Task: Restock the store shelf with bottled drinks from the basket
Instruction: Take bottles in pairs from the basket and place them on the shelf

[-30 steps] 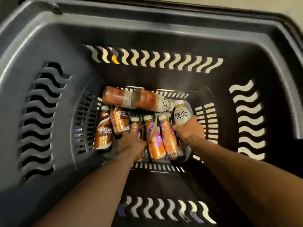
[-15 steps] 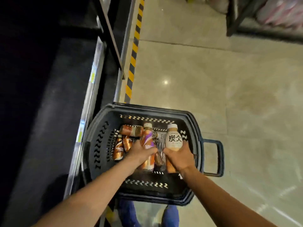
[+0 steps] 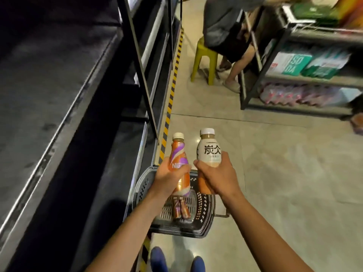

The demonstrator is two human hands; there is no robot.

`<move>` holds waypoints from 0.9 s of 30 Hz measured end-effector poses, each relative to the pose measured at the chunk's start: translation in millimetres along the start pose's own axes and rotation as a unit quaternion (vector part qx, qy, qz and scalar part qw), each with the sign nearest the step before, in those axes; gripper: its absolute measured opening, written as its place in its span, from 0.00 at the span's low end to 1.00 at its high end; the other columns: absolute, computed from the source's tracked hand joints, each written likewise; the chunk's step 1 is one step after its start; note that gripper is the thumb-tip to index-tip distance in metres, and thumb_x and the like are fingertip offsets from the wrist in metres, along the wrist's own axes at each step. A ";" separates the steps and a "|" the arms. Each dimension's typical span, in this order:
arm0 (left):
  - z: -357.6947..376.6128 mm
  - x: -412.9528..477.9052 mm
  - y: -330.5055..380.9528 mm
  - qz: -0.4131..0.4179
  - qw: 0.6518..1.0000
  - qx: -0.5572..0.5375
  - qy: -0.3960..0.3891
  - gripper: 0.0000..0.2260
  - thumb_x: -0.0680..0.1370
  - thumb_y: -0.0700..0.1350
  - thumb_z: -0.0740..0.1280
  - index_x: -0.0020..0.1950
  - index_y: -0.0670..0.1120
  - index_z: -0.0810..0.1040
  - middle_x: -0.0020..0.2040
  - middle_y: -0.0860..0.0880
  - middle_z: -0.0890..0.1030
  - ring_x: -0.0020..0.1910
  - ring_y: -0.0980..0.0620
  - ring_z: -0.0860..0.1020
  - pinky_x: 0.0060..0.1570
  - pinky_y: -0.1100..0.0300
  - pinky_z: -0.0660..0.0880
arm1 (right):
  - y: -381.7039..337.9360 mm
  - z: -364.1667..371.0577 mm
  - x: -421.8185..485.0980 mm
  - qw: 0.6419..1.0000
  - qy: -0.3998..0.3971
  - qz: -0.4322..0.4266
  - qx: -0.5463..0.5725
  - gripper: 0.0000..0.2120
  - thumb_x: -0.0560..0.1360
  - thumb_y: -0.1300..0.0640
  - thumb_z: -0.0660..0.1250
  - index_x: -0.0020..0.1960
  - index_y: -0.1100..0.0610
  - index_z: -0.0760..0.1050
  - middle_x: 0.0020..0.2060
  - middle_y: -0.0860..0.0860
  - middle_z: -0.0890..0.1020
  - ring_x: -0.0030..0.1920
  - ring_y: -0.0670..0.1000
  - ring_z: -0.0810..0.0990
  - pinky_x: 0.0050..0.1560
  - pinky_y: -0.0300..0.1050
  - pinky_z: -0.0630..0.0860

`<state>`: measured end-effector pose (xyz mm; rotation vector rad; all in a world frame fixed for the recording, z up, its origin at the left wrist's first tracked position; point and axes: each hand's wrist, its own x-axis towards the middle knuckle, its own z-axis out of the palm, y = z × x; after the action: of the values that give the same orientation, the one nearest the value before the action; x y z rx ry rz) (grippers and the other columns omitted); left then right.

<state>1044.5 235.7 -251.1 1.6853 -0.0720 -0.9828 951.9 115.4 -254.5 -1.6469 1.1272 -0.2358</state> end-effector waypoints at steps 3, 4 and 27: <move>-2.3 -62.2 33.5 0.057 0.998 -0.012 0.010 0.12 0.76 0.42 0.72 0.57 0.49 0.75 0.50 0.43 0.82 0.46 0.48 0.82 0.39 0.60 0.79 | -30.0 -21.4 -46.4 0.999 -0.003 -0.042 0.012 0.21 0.68 0.46 0.77 0.53 0.43 0.68 0.43 0.42 0.80 0.42 0.42 0.80 0.43 0.44 0.79; -4.1 -80.8 40.8 0.072 0.997 -0.009 0.019 0.13 0.76 0.43 0.72 0.57 0.49 0.75 0.50 0.44 0.82 0.46 0.49 0.82 0.39 0.61 0.78 | -36.8 -26.9 -60.8 0.998 -0.006 -0.054 0.018 0.20 0.67 0.47 0.77 0.51 0.43 0.68 0.43 0.42 0.80 0.42 0.42 0.81 0.41 0.42 0.79; -84.8 -478.2 -11.0 0.242 0.818 -0.151 0.500 0.12 0.70 0.49 0.76 0.50 0.53 0.77 0.42 0.50 0.82 0.38 0.56 0.81 0.37 0.60 0.76 | -144.4 14.2 -365.6 0.830 -0.429 -0.353 0.044 0.20 0.65 0.50 0.79 0.51 0.44 0.72 0.41 0.38 0.83 0.39 0.40 0.82 0.41 0.40 0.77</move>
<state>782.3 549.9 10.7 1.5736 0.3261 0.3308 845.7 399.5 -4.0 -1.7310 -0.1953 0.0103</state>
